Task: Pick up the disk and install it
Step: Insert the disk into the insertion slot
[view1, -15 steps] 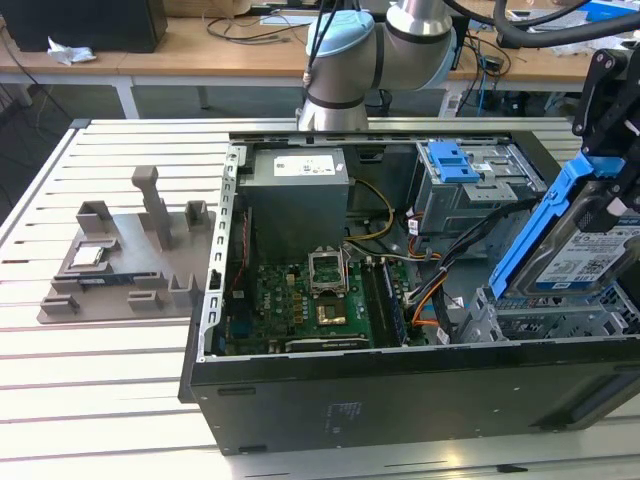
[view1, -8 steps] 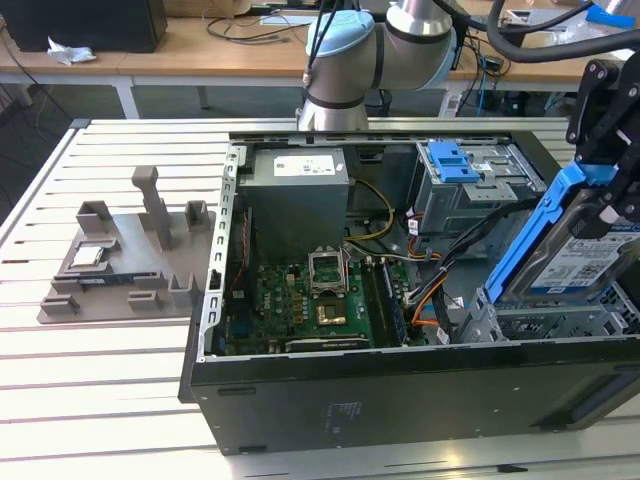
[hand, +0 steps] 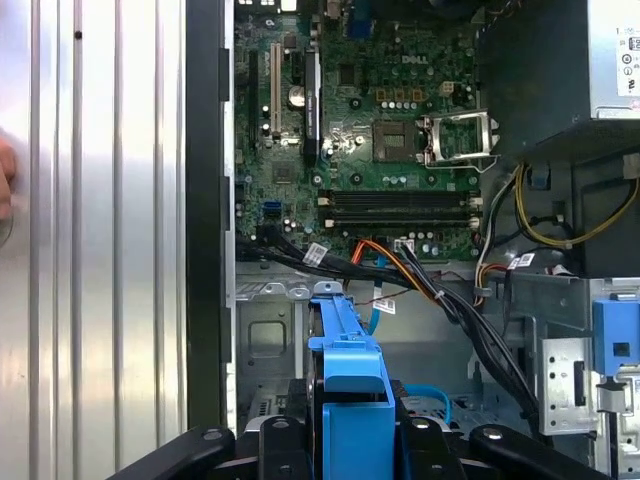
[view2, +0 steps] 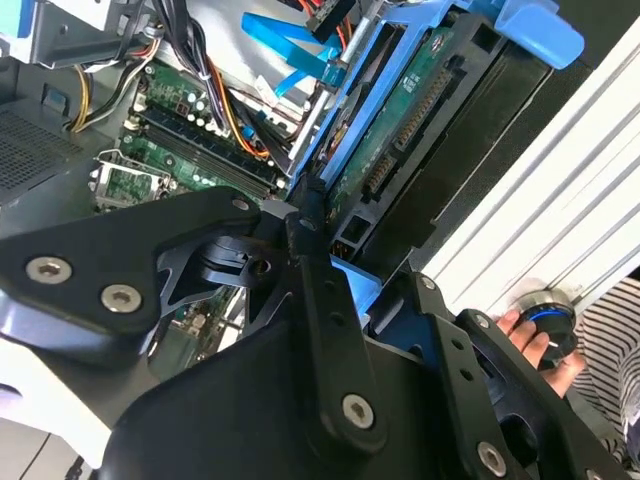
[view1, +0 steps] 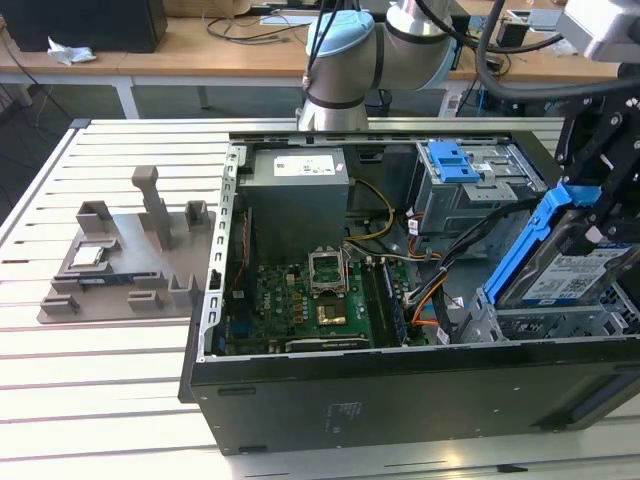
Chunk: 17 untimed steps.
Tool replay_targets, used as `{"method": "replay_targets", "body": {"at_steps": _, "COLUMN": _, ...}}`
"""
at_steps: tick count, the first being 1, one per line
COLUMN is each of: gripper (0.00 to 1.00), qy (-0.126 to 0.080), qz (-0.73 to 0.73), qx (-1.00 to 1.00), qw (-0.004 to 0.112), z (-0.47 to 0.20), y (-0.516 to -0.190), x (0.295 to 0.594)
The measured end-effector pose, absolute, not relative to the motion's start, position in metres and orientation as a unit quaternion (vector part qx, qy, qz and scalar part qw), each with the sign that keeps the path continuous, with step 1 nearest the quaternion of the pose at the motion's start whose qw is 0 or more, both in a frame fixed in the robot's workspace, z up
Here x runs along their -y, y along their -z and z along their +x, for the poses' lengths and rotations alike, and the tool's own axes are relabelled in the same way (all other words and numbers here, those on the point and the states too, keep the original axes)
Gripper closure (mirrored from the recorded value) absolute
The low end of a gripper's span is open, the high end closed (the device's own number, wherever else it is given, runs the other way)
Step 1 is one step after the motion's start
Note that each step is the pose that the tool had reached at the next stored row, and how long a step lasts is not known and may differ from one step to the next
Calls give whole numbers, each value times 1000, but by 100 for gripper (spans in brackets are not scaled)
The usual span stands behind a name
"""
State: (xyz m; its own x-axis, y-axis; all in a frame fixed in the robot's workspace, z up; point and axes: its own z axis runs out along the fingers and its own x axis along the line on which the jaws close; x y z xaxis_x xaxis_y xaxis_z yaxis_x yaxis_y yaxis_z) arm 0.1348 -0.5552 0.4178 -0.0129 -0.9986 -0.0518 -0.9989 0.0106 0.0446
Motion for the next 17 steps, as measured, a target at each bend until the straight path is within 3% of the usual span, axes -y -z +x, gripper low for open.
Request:
{"method": "replay_targets", "body": {"at_steps": 14, "gripper": 62, "qy": -34, "qz": -703, "qx": -711, "qw": 3, "z": 135, "y": -406, "x": 555}}
{"method": "replay_targets", "body": {"at_steps": 15, "gripper": 56, "qy": -34, "qz": -703, "qx": -711, "qw": 3, "z": 135, "y": -406, "x": 555}}
{"method": "replay_targets", "body": {"at_steps": 17, "gripper": 56, "qy": -34, "qz": -703, "qx": -711, "qw": 3, "z": 135, "y": -406, "x": 555}}
